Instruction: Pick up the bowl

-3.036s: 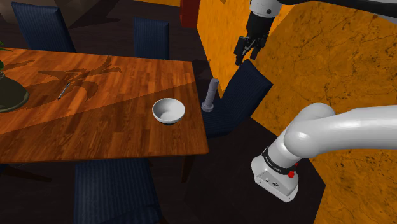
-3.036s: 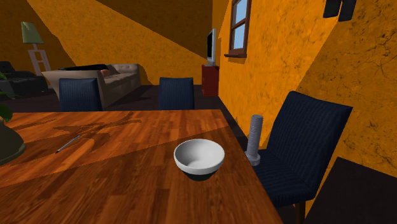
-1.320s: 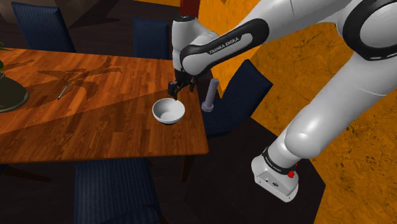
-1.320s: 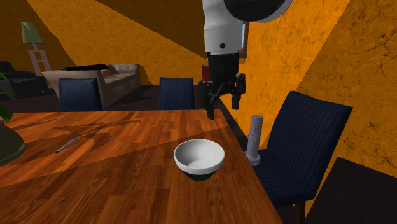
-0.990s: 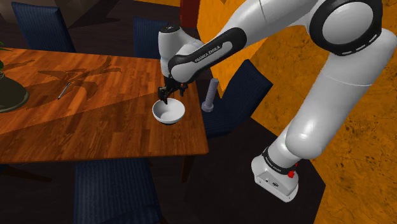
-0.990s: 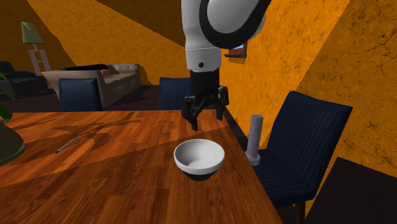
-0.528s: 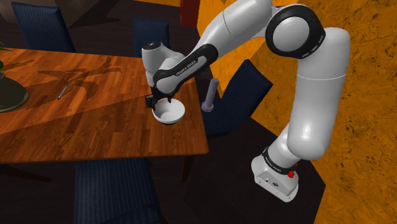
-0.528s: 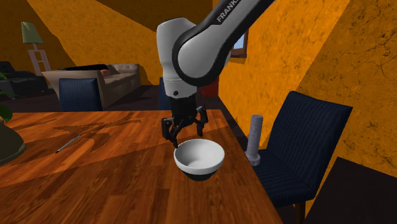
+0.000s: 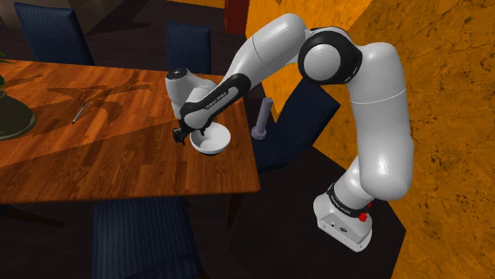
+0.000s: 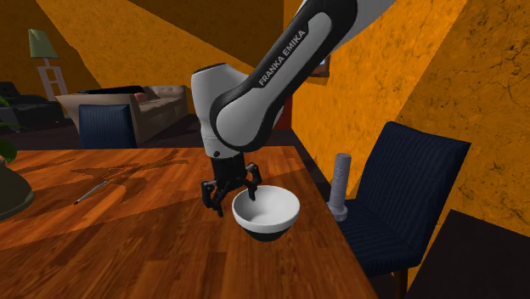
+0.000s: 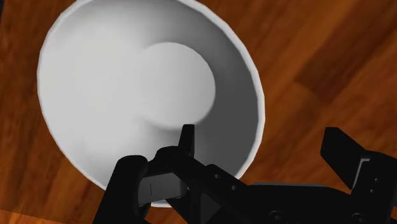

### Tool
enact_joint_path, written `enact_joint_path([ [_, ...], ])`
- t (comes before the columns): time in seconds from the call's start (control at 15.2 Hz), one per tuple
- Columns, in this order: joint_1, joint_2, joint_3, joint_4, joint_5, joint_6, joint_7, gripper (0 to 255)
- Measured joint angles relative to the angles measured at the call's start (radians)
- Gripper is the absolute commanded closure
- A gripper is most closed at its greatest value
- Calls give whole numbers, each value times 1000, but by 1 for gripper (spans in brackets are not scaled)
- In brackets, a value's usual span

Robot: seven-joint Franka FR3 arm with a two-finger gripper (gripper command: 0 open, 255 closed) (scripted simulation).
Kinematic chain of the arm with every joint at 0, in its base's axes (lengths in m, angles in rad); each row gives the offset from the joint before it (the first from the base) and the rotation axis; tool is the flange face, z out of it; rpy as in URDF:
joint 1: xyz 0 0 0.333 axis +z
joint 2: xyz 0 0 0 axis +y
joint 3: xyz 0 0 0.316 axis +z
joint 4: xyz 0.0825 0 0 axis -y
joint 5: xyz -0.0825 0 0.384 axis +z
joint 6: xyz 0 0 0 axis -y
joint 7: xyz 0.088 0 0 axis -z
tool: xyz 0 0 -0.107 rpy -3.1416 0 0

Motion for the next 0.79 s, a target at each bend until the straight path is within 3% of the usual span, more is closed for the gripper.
enact_joint_path([
  [0.26, 5, 42, -10, 16, -11, 26, 7, 0],
  [0.33, 7, 46, -11, 16, -12, 30, 9, 255],
  [0.79, 8, 48, -12, 15, -14, 34, 12, 255],
])
